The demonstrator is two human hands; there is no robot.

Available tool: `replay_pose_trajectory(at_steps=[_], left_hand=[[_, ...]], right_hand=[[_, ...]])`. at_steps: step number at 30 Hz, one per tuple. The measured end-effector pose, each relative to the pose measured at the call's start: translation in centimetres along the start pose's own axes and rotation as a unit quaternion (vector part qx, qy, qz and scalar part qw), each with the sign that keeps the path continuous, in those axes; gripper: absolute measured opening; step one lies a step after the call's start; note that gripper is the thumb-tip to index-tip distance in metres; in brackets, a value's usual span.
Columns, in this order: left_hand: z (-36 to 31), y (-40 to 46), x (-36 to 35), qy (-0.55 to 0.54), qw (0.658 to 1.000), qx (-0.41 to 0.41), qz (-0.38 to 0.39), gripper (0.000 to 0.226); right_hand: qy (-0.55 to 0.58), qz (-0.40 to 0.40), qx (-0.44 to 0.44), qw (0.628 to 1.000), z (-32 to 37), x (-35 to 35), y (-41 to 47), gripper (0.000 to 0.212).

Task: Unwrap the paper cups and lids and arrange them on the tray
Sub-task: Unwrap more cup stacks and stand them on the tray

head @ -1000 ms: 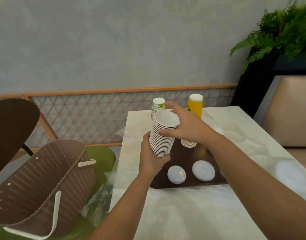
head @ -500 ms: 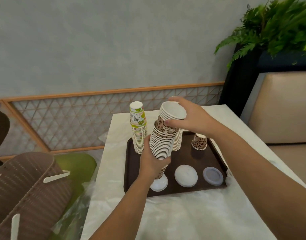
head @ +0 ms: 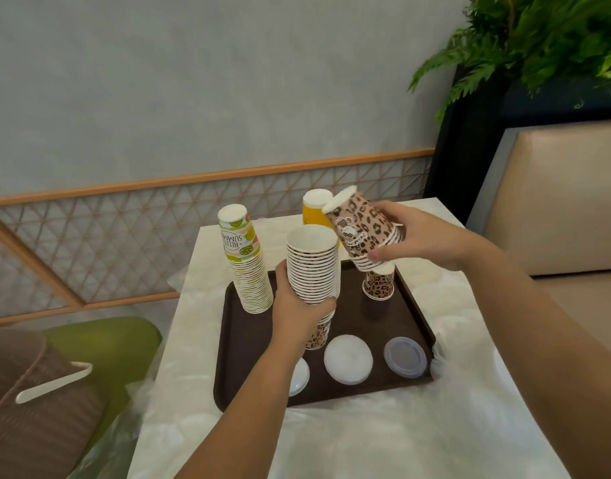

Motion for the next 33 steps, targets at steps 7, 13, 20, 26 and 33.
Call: replay_pose_trajectory(at_steps=[7,13,20,26,33], left_hand=[[-1.0,1.4,-2.2,0.006,1.0,-0.007,0.014,0.086],[-0.4,2.6,-3.3,0.013,1.0,0.003,0.016,0.085],[1.1,3.2,-3.9,0.038,0.999,0.017,0.012,0.09],[2.3,3.3,-3.6,0.044,0.998,0.038,0.012,0.088],[2.6,3.0,-3.4,0.058,0.997,0.045,0.013,0.09]], right_hand=[[0.047,-0.204,-0.019,0.978,-7.9,2.8,2.1,0.073],[0.009,-0.34,-0.073,0.938,-17.1,3.0,3.1,0.082],[-0.019,-0.362,-0.095,0.927,-20.8,2.3,5.1,0.079],[-0.026,-0.337,-0.131,0.932,-23.0,1.4,6.7,0.078],[-0.017,-0.304,-0.187,0.934,-25.0,0.4,6.4,0.088]])
Point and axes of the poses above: each hand's wrist, its own y-axis towards the middle knuckle, its own x-axis out of the back of the hand, z = x × y, the point moved 10 cm from there along y, towards the middle knuckle, and after that the axes turned 6 degrees about x, right-handed, at the moved point
